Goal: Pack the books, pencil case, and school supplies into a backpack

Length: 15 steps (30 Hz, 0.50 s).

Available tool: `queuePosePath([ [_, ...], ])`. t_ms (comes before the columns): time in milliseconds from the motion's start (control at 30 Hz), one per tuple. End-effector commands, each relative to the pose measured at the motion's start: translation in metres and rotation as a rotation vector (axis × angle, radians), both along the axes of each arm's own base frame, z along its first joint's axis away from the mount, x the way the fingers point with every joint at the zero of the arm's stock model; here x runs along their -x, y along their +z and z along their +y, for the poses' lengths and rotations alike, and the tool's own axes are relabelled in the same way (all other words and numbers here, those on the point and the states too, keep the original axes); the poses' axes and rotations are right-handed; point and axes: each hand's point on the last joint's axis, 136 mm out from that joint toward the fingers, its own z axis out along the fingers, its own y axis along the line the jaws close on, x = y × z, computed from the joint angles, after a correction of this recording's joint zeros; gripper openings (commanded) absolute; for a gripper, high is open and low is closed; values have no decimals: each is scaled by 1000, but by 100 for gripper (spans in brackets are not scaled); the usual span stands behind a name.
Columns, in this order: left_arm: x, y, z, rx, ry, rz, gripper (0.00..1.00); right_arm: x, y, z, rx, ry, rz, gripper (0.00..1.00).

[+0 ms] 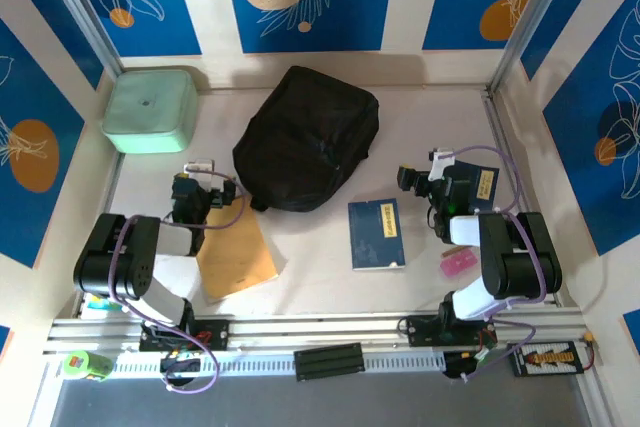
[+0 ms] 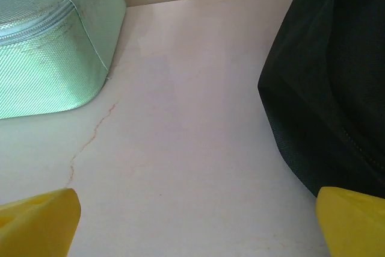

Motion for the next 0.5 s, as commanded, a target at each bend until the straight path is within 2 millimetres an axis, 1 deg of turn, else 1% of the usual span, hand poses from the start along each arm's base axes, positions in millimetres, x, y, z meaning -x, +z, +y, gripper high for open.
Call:
queuePosePath([
  [0, -5, 6, 0, -7, -13, -18, 100, 0, 1, 2, 15, 21, -11, 99],
  [267, -5, 6, 0, -7, -13, -20, 100, -1, 3, 1, 15, 19, -16, 99],
  [467, -6, 6, 0, -2, -16, -16, 100, -1, 0, 2, 12, 19, -9, 99],
])
